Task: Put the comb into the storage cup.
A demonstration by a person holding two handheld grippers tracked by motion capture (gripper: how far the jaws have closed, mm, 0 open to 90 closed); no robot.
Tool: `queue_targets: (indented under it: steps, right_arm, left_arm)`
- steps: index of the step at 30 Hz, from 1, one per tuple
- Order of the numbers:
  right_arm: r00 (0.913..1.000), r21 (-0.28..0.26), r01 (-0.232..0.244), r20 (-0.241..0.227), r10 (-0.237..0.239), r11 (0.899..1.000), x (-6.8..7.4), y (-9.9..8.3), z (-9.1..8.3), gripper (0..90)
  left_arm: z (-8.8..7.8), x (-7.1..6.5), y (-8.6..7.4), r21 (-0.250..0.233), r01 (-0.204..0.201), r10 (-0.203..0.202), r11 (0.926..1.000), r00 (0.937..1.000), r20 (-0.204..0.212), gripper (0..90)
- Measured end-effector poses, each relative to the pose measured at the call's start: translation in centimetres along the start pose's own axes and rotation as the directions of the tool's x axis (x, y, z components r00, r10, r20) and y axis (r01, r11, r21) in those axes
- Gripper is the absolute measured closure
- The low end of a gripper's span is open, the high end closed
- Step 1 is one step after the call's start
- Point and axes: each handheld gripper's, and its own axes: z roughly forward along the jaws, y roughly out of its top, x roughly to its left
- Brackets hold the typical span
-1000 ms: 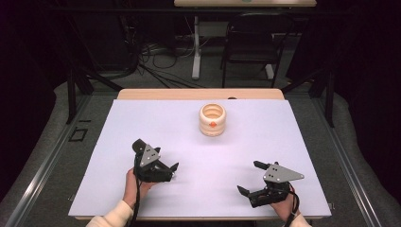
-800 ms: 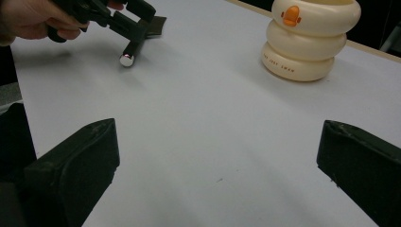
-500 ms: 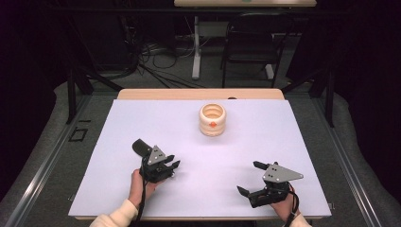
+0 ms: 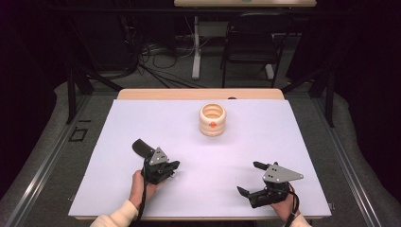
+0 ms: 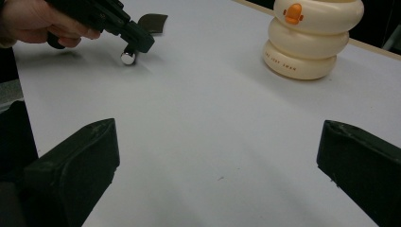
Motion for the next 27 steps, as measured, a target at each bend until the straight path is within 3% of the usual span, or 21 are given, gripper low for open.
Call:
queue_targets:
  steps: [27]
  right_arm:
    - [1.0000,0.006,0.002,0.002,-0.002,1.000,-0.04,-0.04,-0.12,0.0]
  left_arm:
    - [-0.48,0.04,-0.60,0.074,-0.015,0.013,0.9971,0.9995,0.029,90.0]
